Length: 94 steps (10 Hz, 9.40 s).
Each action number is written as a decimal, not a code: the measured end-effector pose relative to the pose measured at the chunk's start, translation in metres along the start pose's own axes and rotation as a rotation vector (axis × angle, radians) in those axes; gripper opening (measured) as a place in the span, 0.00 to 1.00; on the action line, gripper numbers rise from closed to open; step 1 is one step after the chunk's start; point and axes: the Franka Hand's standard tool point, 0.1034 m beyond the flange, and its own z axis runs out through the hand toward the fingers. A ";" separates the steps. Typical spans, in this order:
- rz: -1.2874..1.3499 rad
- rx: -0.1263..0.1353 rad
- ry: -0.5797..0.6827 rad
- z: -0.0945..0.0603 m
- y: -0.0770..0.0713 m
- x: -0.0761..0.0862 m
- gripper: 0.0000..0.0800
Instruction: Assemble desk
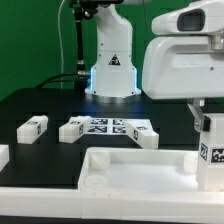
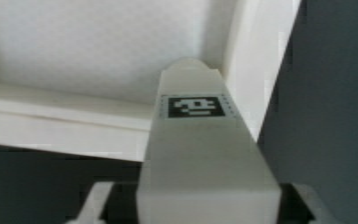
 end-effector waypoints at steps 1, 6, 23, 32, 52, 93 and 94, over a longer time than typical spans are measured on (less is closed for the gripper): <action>0.114 0.004 0.004 0.000 0.000 0.000 0.36; 0.474 -0.020 0.000 0.000 0.012 -0.001 0.36; 0.217 -0.056 -0.088 -0.036 -0.002 -0.030 0.81; -0.143 -0.034 -0.155 -0.025 0.002 -0.073 0.81; -0.345 -0.095 -0.762 0.034 0.030 -0.176 0.81; -0.324 -0.091 -1.183 0.038 0.034 -0.230 0.81; -0.323 -0.091 -1.184 0.038 0.034 -0.231 0.81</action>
Offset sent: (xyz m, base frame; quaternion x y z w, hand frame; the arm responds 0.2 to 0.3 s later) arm -0.0021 0.0018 -0.0045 -0.0038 -0.0111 0.2506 0.9680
